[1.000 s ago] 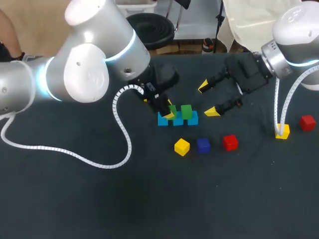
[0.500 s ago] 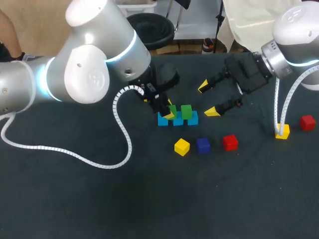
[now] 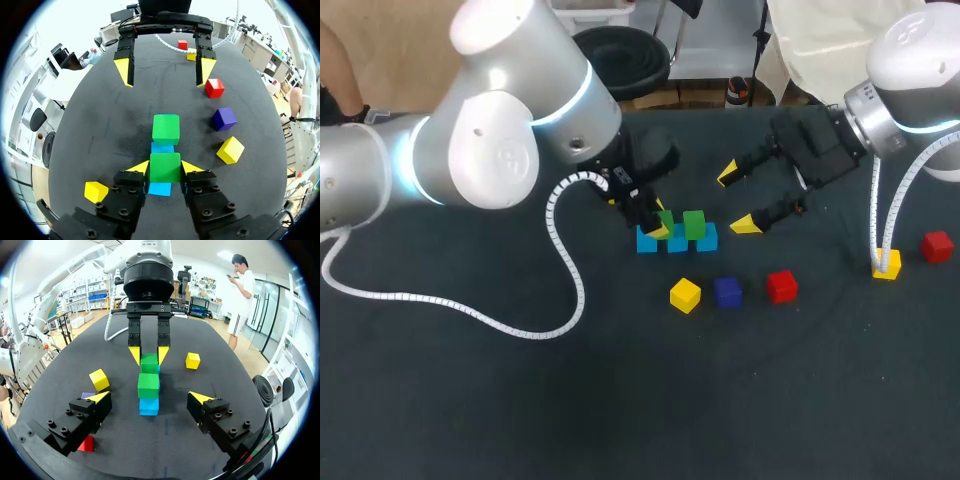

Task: Place the blue cubes, place green cubes on the blue cubes, place the yellow cubes on the green cubes, then place the red cubes on the yellow cubes, and place purple cube on the red cubes.

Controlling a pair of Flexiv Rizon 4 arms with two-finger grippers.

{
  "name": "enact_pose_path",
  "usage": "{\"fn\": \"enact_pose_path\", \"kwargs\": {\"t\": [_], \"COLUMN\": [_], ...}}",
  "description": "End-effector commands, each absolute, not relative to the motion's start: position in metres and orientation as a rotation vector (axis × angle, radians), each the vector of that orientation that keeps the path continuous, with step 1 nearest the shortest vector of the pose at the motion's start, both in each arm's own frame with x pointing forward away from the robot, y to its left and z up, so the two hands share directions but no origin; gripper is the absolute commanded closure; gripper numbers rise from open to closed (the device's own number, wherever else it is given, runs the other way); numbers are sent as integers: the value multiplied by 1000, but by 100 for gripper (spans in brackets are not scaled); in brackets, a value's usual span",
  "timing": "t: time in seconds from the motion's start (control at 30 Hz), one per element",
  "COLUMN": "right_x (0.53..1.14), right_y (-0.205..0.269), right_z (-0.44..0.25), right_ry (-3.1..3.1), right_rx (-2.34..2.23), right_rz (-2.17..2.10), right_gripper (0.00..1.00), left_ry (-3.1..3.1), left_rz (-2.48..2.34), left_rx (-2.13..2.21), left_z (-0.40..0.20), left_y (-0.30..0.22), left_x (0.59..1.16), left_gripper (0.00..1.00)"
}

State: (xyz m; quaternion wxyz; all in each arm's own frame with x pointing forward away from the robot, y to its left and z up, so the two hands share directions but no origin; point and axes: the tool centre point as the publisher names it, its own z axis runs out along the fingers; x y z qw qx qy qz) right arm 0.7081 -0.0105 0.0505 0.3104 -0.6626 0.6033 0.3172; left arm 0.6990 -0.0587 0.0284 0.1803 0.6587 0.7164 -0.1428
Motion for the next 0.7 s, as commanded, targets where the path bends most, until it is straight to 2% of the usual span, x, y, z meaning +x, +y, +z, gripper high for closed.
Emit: {"fn": "enact_pose_path", "kwargs": {"t": [0.03,0.7], "right_x": [707,707], "right_y": [-11,-11], "right_z": [51,51], "right_ry": [1592,1592], "right_rx": [-1748,-1748], "right_rz": [836,836], "right_gripper": [0,0], "left_ry": [2023,2024], "left_rz": [-399,-390], "left_rx": [1862,1862], "left_z": [30,30], "left_y": [-59,-60], "left_x": [700,702], "left_gripper": [100,100]}}
